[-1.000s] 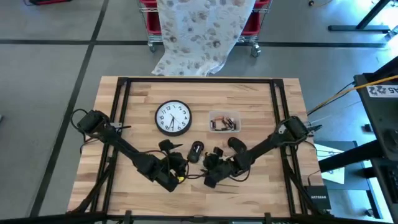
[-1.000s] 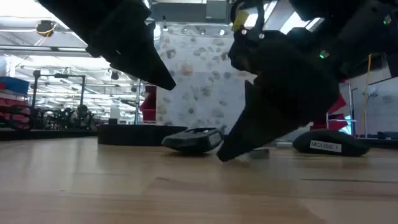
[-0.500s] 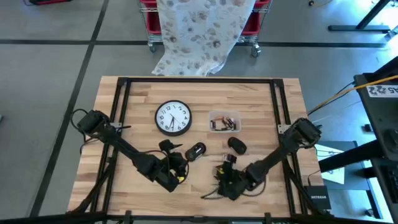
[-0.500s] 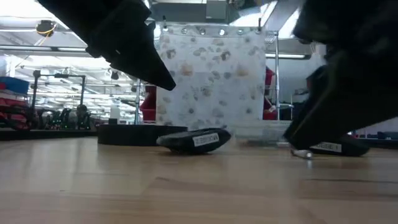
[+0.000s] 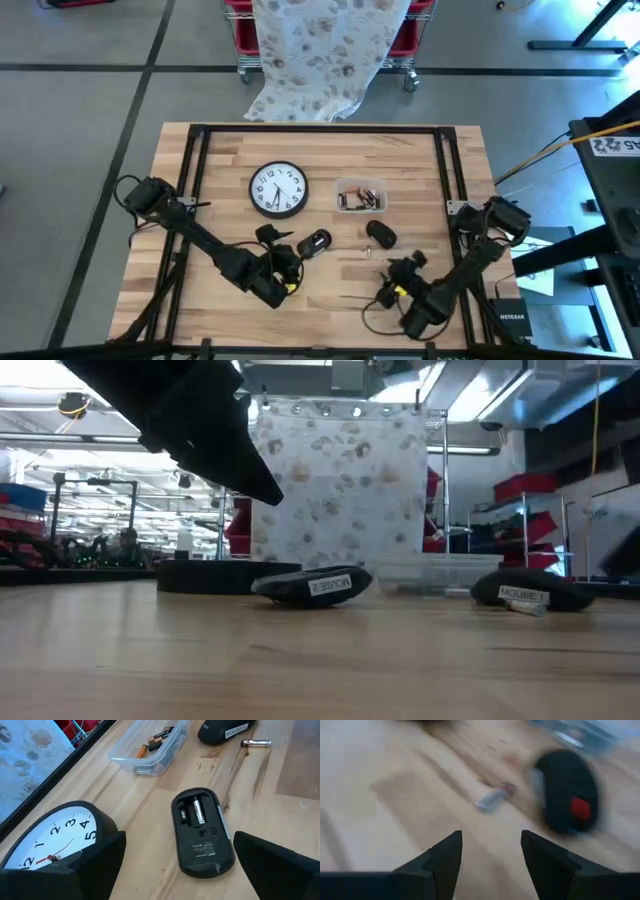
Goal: Insert battery
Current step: Insert the silver battery into the left computer mouse
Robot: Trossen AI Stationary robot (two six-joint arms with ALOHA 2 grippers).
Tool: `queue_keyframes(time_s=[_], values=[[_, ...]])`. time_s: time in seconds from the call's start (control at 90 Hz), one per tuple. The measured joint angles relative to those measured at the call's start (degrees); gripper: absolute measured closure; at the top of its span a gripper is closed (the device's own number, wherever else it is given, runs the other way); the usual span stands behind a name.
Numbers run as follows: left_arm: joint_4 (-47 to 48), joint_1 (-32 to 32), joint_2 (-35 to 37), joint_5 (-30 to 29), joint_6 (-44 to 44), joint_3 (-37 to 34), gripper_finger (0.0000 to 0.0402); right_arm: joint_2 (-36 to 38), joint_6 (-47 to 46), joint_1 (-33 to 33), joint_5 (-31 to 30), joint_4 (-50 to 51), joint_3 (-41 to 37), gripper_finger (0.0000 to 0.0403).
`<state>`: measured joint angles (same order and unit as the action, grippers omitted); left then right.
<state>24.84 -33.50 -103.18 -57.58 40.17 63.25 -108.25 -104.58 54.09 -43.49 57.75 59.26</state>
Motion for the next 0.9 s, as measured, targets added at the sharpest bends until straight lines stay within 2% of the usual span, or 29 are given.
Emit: queue_keyframes(time_s=[0.133,0.4,0.533,0.733,0.822,0.9], values=[[0.0,0.3,0.0,0.0,0.2,0.0,0.0047,0.0,-6.0,1.6,-3.6,-0.4,-2.0,0.0212],[-0.2,0.3,0.0,0.0,0.4,0.0,0.0047,-6.6,0.7,-2.8,-11.1,-22.5,-6.3,0.0212],[-0.2,0.3,0.0,0.0,0.4,0.0,0.0047,-10.1,1.1,-4.9,-12.6,-22.5,-5.2,0.0212],[-0.2,0.3,0.0,0.0,0.6,0.0,0.0047,-12.1,-4.7,-6.1,-13.0,-18.0,-4.7,0.0216],[-0.2,0.3,0.0,0.0,0.8,0.0,0.0047,-12.1,-4.9,-6.1,-12.9,-17.7,-5.1,0.0241],[-0.3,0.5,0.0,0.0,0.9,0.0,0.0047,-12.1,-4.9,-6.1,-12.9,-17.8,-5.3,0.0285]])
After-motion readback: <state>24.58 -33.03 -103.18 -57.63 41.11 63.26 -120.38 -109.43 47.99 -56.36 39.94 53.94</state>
